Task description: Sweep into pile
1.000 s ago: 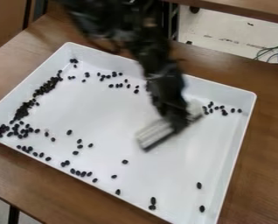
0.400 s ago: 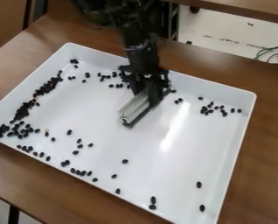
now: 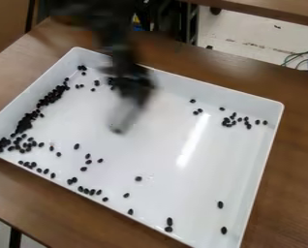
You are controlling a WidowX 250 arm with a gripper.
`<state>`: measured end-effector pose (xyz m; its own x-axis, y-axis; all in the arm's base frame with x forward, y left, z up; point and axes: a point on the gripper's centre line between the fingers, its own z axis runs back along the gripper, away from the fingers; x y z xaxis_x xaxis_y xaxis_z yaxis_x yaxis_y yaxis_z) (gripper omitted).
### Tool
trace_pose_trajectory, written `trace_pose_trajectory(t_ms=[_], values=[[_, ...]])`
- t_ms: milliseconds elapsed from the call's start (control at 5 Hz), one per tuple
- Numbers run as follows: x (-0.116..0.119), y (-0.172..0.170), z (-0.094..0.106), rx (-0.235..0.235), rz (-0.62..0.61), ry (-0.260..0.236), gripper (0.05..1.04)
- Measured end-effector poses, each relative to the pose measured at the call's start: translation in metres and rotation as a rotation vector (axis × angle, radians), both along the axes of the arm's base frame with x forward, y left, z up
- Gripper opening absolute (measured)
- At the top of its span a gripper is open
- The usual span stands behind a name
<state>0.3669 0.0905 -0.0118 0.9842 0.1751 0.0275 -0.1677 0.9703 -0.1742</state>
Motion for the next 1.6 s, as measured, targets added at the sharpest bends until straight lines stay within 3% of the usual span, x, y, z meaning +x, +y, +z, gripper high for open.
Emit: trace_pose_trajectory(t_ms=[200,600,800,1000,1200,1400,1600], values=[[-0.029,0.066,-0.002,-0.013,0.132,-0.024,0.359],[-0.024,0.072,-0.002,-0.012,0.118,-0.029,0.359],[-0.026,0.066,0.006,-0.03,0.033,-0.063,0.359],[-0.047,0.044,0.013,-0.006,-0.069,-0.062,0.359],[-0.04,0.011,0.032,0.047,-0.136,-0.091,0.359],[-0.033,-0.052,0.049,0.062,-0.261,-0.14,0.359],[-0.04,-0.1,0.042,0.064,-0.349,-0.145,0.359]])
